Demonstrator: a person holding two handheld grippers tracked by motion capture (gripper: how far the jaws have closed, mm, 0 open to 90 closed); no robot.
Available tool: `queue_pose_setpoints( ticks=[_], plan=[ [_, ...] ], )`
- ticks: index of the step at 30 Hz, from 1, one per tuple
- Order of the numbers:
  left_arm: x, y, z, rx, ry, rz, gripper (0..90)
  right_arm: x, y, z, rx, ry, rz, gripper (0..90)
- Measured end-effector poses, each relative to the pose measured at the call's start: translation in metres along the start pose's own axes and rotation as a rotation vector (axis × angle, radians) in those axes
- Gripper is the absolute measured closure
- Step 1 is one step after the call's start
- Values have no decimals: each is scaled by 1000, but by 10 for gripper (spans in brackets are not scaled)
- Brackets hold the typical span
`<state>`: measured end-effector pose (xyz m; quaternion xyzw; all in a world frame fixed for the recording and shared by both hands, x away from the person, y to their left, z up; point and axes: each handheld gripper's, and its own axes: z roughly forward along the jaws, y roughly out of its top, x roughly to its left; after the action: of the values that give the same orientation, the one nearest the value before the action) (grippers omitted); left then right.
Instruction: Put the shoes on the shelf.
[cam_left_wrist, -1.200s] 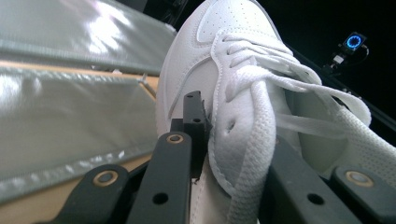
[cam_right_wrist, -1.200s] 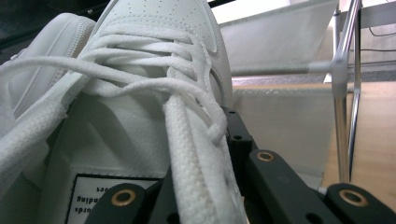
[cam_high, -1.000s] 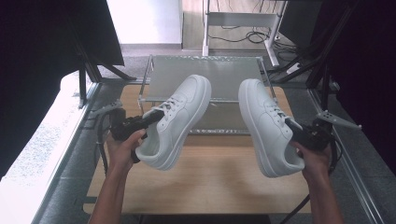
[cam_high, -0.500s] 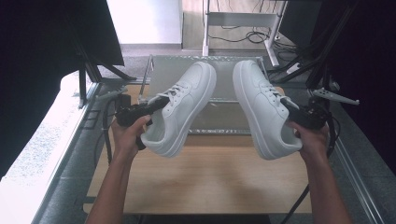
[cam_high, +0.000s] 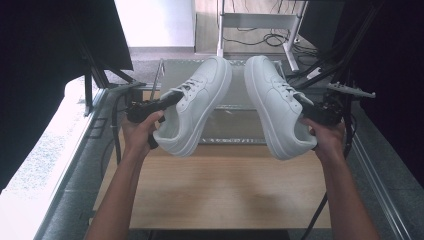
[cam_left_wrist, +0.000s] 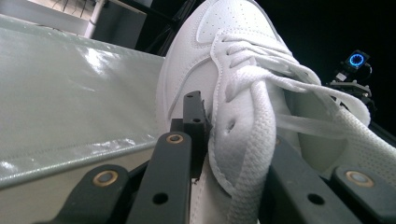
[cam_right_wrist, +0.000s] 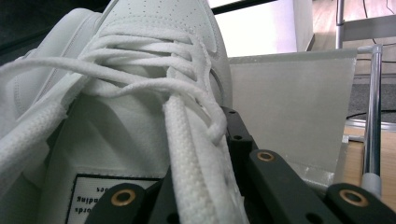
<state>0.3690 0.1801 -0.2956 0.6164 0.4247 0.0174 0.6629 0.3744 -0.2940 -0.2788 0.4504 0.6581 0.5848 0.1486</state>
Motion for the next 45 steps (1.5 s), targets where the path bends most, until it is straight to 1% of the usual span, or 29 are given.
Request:
queue_pose_setpoints(
  ticks=[3,6,8,11,15,17,19,20,21,23,26,28,29,30,32,34,35,36,37,40,41,42,43,44,45],
  plan=[
    [4,5,4,-5,-2,-24,814,0,6,5,-3,-10,9,881],
    [5,8,6,-7,4,-25,814,1,9,7,0,-15,11,881],
    [6,10,7,-3,11,-15,813,2,11,10,0,-20,13,881],
    [6,14,9,-1,16,-13,813,3,15,14,1,-24,11,881],
    [6,21,13,-1,24,-12,813,4,21,20,-2,-28,27,881],
    [6,23,13,-1,28,-13,813,4,22,21,-1,-31,27,880],
    [8,26,15,-6,32,-27,814,5,26,24,-3,-41,22,881],
    [8,26,15,-6,32,-27,813,5,27,24,-3,-43,23,881],
    [10,28,15,-9,37,-40,813,5,28,25,-3,-45,22,881],
    [10,29,16,-11,42,-39,814,5,29,25,-2,-45,22,881],
    [12,35,17,-20,54,-36,814,6,34,28,-2,-48,21,881],
    [12,39,19,-26,64,-38,814,6,42,30,-2,-52,13,880],
    [13,41,20,-30,67,-38,814,6,42,30,-2,-52,13,880],
    [13,46,22,-33,70,-42,815,6,49,32,-2,-64,3,881],
    [14,48,23,-33,71,-42,814,6,52,33,0,-70,1,881],
    [14,53,26,-30,75,-45,815,5,60,38,3,-94,-5,881],
    [14,53,26,-30,75,-45,815,5,61,39,6,-100,-10,881],
    [15,55,28,-26,84,-47,815,4,63,40,9,-105,-3,880],
    [15,55,28,-26,84,-47,814,4,64,42,10,-109,-3,881],
    [16,58,32,-21,100,-55,814,4,65,45,13,-115,-1,881],
    [17,60,36,-20,109,-66,814,3,66,48,14,-114,8,881],
    [17,60,36,-20,109,-66,815,3,66,48,14,-114,8,881],
    [18,62,38,-15,118,-64,814,3,67,52,16,-117,2,881],
    [18,62,38,-15,118,-64,815,4,68,54,21,-121,0,881],
    [19,64,40,-12,127,-56,815,4,68,55,24,-124,-13,881]
  ],
)
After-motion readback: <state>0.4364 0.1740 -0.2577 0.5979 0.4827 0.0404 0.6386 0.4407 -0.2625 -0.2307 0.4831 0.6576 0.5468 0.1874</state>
